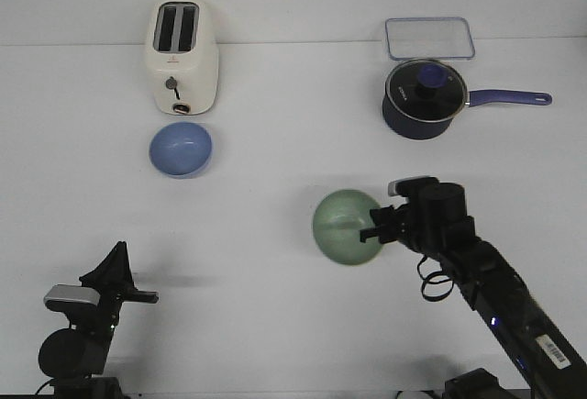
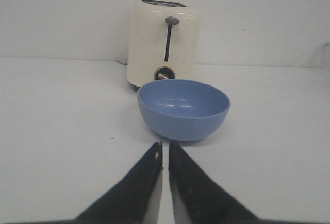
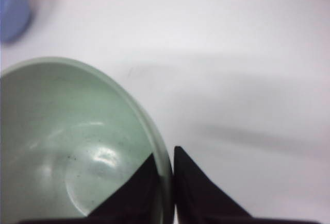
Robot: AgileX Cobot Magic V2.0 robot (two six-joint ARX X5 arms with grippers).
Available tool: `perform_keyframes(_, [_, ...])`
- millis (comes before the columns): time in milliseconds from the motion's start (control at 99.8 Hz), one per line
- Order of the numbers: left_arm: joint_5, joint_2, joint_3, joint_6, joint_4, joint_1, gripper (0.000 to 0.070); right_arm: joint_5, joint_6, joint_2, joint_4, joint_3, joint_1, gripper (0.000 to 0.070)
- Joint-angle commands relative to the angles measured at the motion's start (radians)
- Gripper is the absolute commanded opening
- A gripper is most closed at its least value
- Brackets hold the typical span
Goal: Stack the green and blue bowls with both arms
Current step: 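Carry the green bowl toward the robot and set it down centrally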
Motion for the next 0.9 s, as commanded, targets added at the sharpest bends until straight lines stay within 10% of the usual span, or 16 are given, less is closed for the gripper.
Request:
perform_keyframes(0, [0.002,-0.001,-0.02,-0.003,0.01,0.0,0.0015,0.017,0.057,0.021,0.047,-0.021,0.062,0.0])
perform_keyframes(391, [0.002,-0.001,-0.02,-0.003,0.011,0.0,0.0015,0.117,0.094,0.249,0.2,-0.06,0.289,0.0001])
perform_keyframes(591, [0.002,-0.001,-0.018,-0.011,0.011,0.0,0.0015,0.116,0.09,0.251,0.211,-0.059,0.285,0.0281])
perform_keyframes(891, [0.001,-0.001,-0.015,-0.332,0.01,0.0,0.0012,0.117,0.058,-0.015,0.185,-0.058,0.126,0.028])
